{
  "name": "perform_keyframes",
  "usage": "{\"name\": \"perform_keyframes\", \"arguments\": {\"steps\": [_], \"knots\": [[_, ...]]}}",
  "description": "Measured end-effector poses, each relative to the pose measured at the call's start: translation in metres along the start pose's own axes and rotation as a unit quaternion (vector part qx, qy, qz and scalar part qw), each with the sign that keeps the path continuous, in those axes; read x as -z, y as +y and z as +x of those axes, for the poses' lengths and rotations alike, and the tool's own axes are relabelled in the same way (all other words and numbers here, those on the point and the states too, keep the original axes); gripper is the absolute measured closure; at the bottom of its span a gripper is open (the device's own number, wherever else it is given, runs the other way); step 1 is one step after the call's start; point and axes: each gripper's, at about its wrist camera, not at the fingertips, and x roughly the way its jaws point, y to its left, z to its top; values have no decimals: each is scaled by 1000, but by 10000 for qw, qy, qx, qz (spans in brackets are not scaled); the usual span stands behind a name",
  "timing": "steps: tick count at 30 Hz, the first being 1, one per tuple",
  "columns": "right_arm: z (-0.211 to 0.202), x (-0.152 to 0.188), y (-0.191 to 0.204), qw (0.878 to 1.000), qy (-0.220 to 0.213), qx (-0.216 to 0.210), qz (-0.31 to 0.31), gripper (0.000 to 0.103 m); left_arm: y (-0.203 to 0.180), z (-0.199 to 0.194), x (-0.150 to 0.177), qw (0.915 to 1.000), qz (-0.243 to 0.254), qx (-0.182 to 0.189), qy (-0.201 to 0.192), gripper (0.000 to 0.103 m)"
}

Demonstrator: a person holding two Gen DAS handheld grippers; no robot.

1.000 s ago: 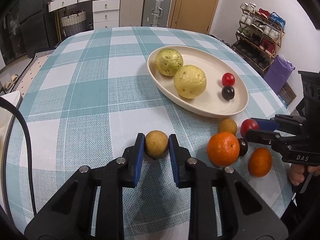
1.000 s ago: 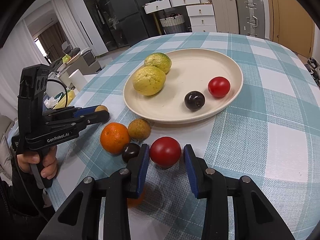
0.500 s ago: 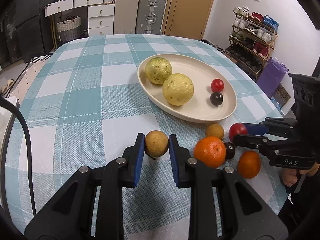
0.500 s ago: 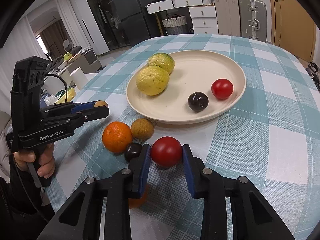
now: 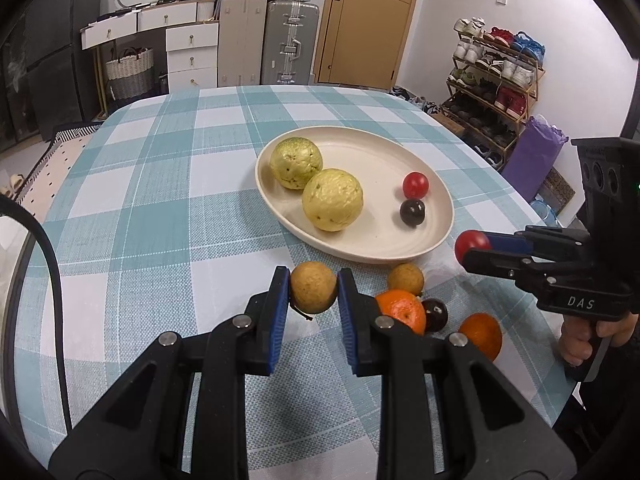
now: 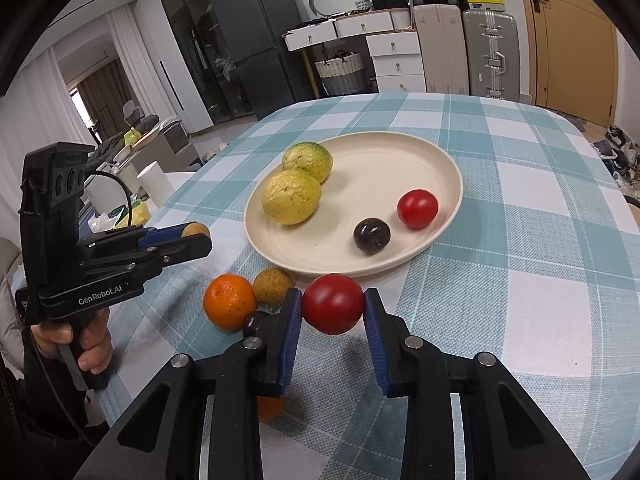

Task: Organize fruits
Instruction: 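Lift the brown fruit and red tomato and carry both over the cream plate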

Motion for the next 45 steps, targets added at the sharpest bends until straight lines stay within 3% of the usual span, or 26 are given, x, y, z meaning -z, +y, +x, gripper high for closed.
{"name": "perform_keyframes", "arguments": {"steps": [22, 36, 45], "knots": [[-29, -29, -17, 9981, -531, 219, 216, 71, -36, -8, -38, 9989, 262, 207, -335, 82], [-29, -47, -33, 9976, -542, 272, 321, 71, -50, 14, -70, 9979, 423, 272, -412, 81], [-9, -63, -46, 9984, -365, 249, 356, 71, -48, 45, -83, 9987, 397, 227, -244, 81]]}}
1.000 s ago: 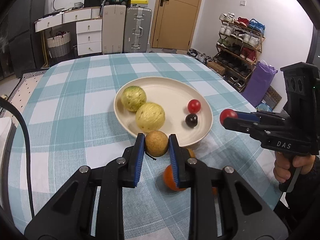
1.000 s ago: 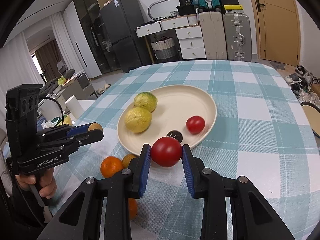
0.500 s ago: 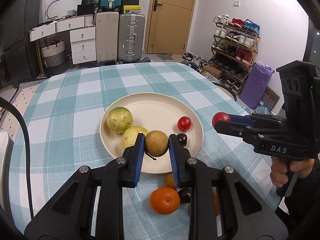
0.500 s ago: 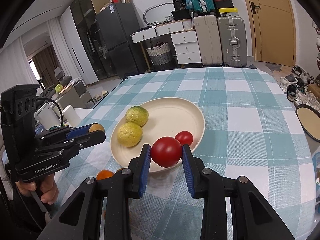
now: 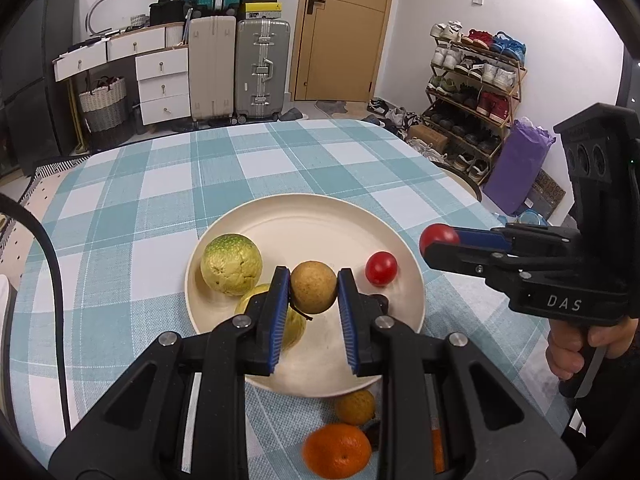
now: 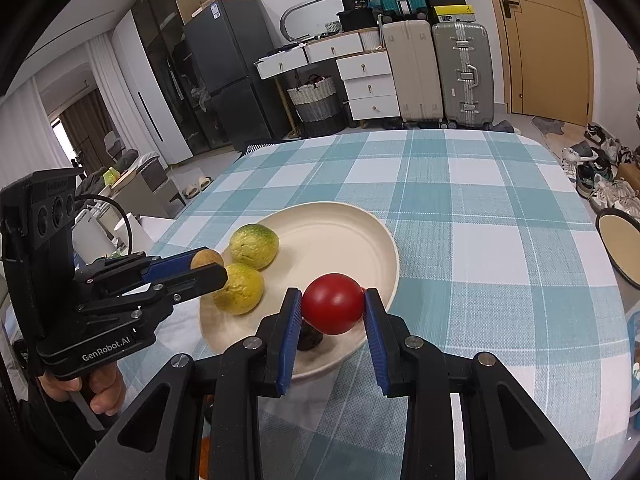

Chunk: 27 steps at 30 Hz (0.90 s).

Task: Organize fruits
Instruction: 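Lift the brown fruit and red tomato and carry both over the cream plate, then lower the brown fruit and tomato onto the plate and open both tools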

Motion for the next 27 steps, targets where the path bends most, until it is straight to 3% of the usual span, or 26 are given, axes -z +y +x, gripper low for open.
{"name": "perform_keyframes", "arguments": {"steps": [27], "knots": [[52, -24, -17, 9995, 320, -25, -18, 71, 3, 68, -18, 9994, 226, -83, 241, 81]]}}
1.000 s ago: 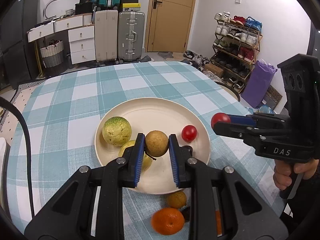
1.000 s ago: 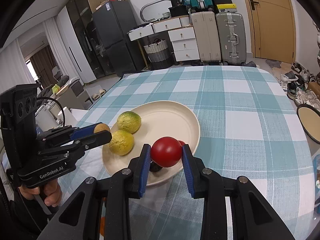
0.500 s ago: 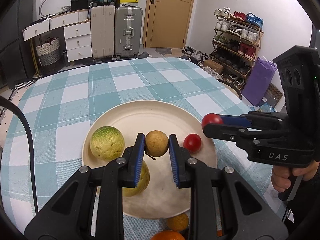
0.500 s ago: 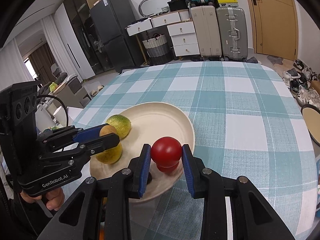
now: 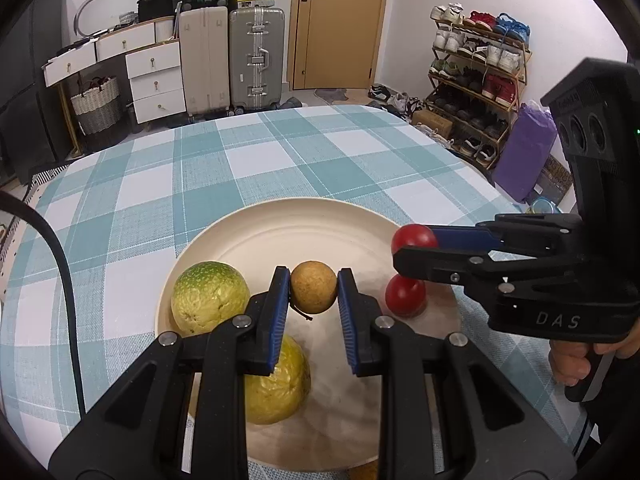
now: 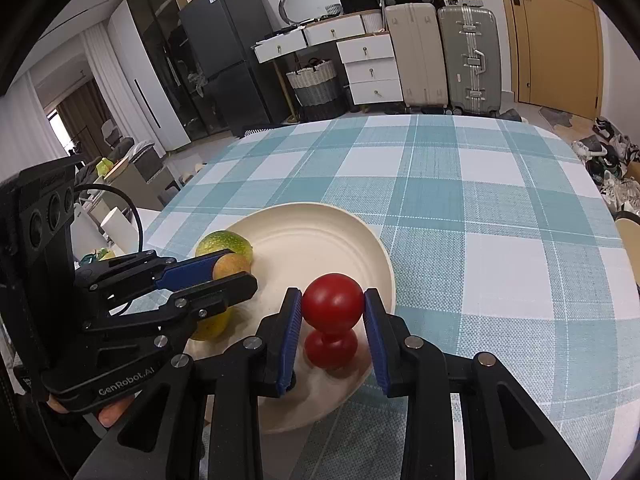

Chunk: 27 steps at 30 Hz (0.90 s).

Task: Organize fruits
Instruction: 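Lower the brown fruit and tomato onto the plate and open both tools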

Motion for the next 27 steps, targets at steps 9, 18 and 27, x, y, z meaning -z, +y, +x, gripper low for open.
{"name": "perform_keyframes", "arguments": {"steps": [9, 18, 27], "knots": [[17, -2, -1, 9999, 127, -19, -26, 71, -3, 8, 4, 9998, 151, -57, 148, 81], [26, -3, -2, 9998, 182, 13, -21, 71, -8, 9, 5, 9995, 274, -93, 162, 81], [23, -2, -4, 9999, 143, 75, 12, 69, -2, 6, 5, 9998, 56, 36, 182, 81]]}}
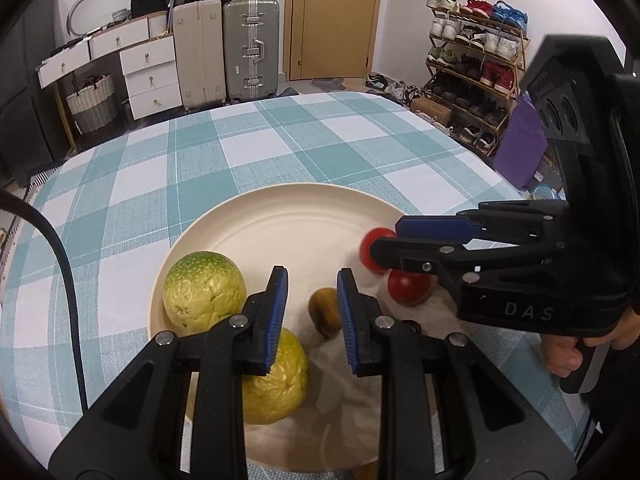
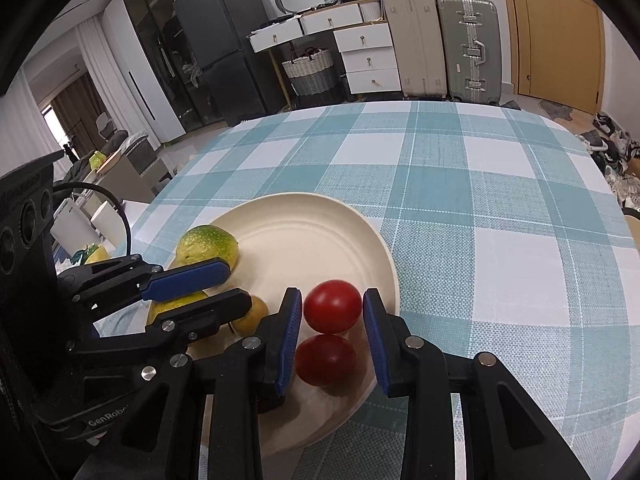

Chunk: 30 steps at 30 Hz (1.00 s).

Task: Organize fruits
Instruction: 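Lower the brown fruit and tomato onto the plate and open both tools, then grasp an orange mandarin with the right tool while the left tool approaches another mandarin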

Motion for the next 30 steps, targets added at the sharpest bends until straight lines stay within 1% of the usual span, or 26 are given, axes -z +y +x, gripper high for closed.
{"name": "perform_keyframes", "arguments": {"steps": [1, 3, 5, 6, 7, 8, 9, 10, 11, 12, 13, 15, 17, 19, 22, 30], "knots": [[-2, 0, 0, 10000, -23, 13, 15, 63, 2, -2, 1, 10000, -47, 6, 6, 81], [-10, 3, -1, 9999, -105, -14, 116, 58, 6, -8, 3, 9999, -136, 8, 12, 81], [-22, 5, -1, 9996, -219, -19, 199, 52, 10, -17, 6, 9998, -188, -5, -27, 76], [-27, 7, -1, 9994, -268, 8, 214, 48, 12, -23, 9, 9997, -226, -29, -70, 68], [-32, 8, 0, 9993, -308, 27, 220, 41, 14, -30, 11, 9995, -268, -73, -120, 57], [-38, 10, 2, 9991, -345, 29, 226, 35, 15, -36, 14, 9994, -292, -96, -162, 52], [-43, 12, 3, 9990, -375, 31, 239, 23, 16, -44, 17, 9991, -324, -126, -243, 42], [-49, 14, 5, 9988, -422, 31, 262, 14, 17, -51, 20, 9988, -343, -149, -311, 37], [-54, 17, 6, 9983, -494, 28, 293, 12, 18, -59, 24, 9985, -358, -175, -385, 30], [-60, 20, 7, 9979, -556, 20, 327, 9, 19, -69, 29, 9980, -381, -255, -442, 25], [-64, 23, 9, 9977, -573, 6, 354, 4, 19, -75, 31, 9977, -390, -292, -474, 23], [-70, 29, 11, 9975, -578, -17, 402, 0, 19, -91, 39, 9970, -402, -316, -575, 19], [-75, 36, 14, 9974, -579, 7, 418, 0, 19, -105, 47, 9964, -432, -359, -637, 13], [-80, 42, 17, 9973, -608, 43, 415, 0, 19, -117, 54, 9957, -464, -380, -710, 1], [-86, 53, 23, 9974, -609, 38, 382, 0, 17, -132, 65, 9944, -474, -428, -839, 1], [-93, 73, 37, 9983, -549, 63, 158, 0, 9, -148, 90, 9944, -427, -402, -877, 1]]}}
